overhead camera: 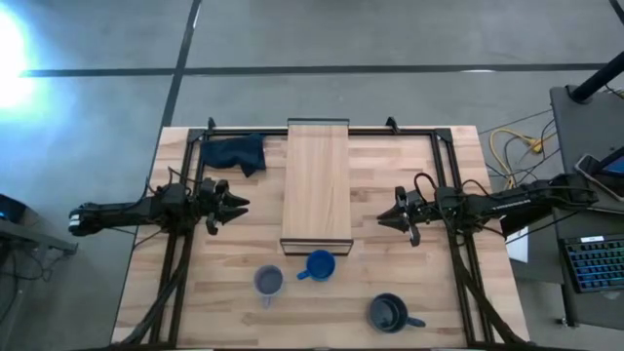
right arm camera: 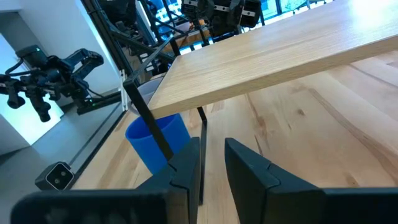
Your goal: Stack small to large cups/mugs on shelf
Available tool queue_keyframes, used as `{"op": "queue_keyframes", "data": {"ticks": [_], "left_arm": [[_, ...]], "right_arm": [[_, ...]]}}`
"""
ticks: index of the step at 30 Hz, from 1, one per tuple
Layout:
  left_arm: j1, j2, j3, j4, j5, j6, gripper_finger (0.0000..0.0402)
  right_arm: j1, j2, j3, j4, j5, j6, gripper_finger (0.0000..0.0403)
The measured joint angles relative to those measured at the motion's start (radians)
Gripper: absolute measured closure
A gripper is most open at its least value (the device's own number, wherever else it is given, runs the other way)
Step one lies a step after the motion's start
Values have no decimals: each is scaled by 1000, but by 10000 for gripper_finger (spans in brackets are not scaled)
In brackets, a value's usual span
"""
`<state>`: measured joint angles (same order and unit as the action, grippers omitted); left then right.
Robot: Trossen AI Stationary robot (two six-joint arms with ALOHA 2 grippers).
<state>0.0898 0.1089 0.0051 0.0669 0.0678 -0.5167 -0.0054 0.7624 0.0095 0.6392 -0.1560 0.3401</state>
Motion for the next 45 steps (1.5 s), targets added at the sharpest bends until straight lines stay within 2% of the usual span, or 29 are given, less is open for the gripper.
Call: {"op": "queue_keyframes", "data": {"ticks": [28,30,33,35,41,45], "left_arm": [[0,0,0,0,0,0,256],[0,1,0,19,-39,32,256],[0,0,0,95,-171,85,256],[1,0,0,181,-216,54,256],[0,0,0,435,-220,-2,256],[0,-2,0,599,-212,-2,256]], "right_arm": [[0,0,0,2,3,0,335],[0,0,0,3,10,0,335],[0,0,0,6,60,25,335],[0,0,0,28,111,122,335],[-2,4,0,130,415,309,335],[-2,4,0,200,534,502,335]]}}
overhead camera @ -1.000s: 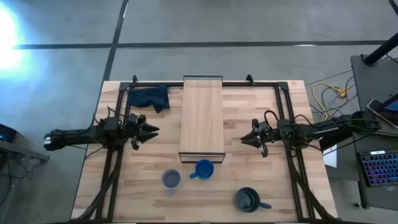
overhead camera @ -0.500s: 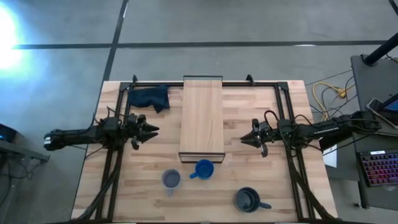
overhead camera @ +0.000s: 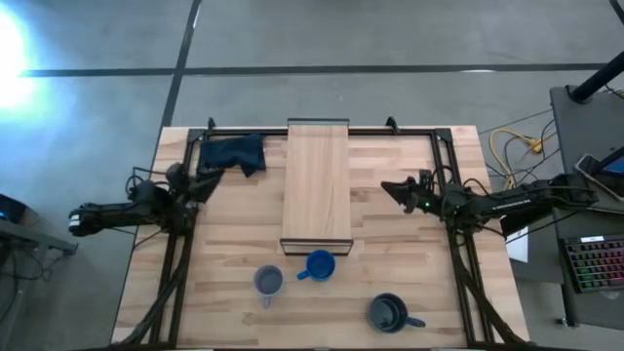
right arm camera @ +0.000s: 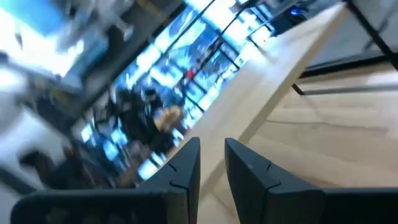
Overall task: Stack small to large cups/mugs on shelf
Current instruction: Put the blue mug on the shelf
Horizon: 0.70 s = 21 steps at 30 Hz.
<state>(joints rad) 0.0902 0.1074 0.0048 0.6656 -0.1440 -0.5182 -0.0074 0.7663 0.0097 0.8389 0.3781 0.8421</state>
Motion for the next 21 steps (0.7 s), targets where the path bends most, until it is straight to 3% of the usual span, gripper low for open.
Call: {"op": "queue_keyframes", "data": {"ticks": [3,8,13,18,21], "left_arm": [[0,0,0,103,-6,1,256],[0,0,0,155,-35,0,256],[0,16,0,161,59,-176,256],[0,19,0,165,19,-122,256],[0,39,0,162,10,-164,256]], "right_arm": [[0,0,0,30,45,96,335],[0,0,0,34,68,105,335],[1,1,0,29,44,279,335],[0,1,0,27,42,112,335],[0,1,0,53,43,99,335]]}}
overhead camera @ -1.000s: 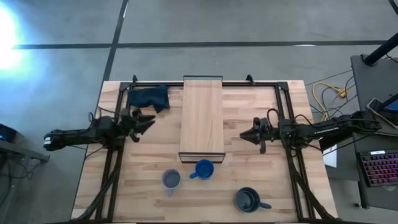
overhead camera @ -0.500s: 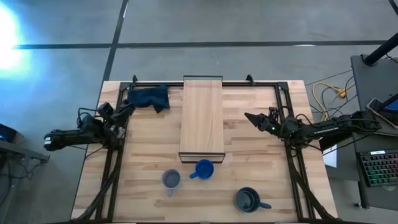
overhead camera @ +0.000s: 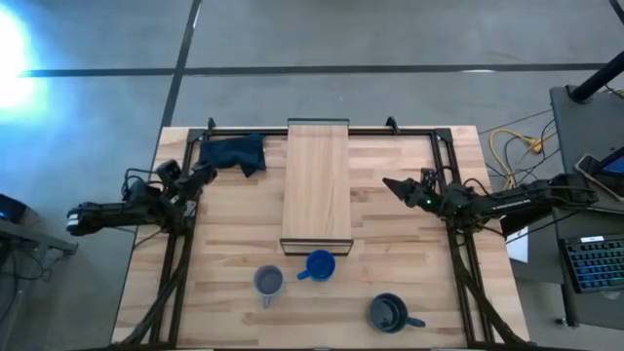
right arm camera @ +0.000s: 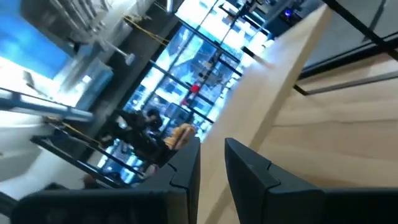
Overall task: Stack small to large cups/mugs on shelf
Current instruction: Put the blue mug on the shelf
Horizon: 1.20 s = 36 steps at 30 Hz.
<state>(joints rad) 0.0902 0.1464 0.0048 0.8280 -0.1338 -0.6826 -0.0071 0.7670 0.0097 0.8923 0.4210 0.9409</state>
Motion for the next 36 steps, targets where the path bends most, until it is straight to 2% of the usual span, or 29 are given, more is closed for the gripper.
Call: {"op": "queue_keyframes", "data": {"ticks": [4,7,9,11,14,18,20,23,27,33,36], "left_arm": [[0,40,5,-86,42,-159,256],[0,80,68,-358,49,-194,256],[2,112,142,-597,27,-187,256],[2,152,221,-785,30,-184,256],[0,221,345,-961,117,-147,256],[-1,303,510,-1205,162,-65,256],[-1,340,574,-1340,150,-25,256],[-1,389,618,-1473,125,-16,256],[-2,422,623,-1495,168,-22,256],[-29,441,624,-1426,177,-17,256],[-39,439,630,-1448,177,24,256]], "right_arm": [[0,1,3,191,-1,28,335],[0,3,47,345,-63,-42,335],[0,5,101,354,-115,-144,335],[0,13,166,292,-167,-191,335],[-2,31,301,31,-211,-158,335],[-2,55,562,-668,-233,-174,335],[0,89,700,-1010,-182,-201,335],[3,140,870,-1364,-134,-229,335],[38,205,1041,-1614,-132,-220,335],[211,368,1218,-1772,-132,-225,335],[299,485,1299,-1864,-124,-235,335]]}}
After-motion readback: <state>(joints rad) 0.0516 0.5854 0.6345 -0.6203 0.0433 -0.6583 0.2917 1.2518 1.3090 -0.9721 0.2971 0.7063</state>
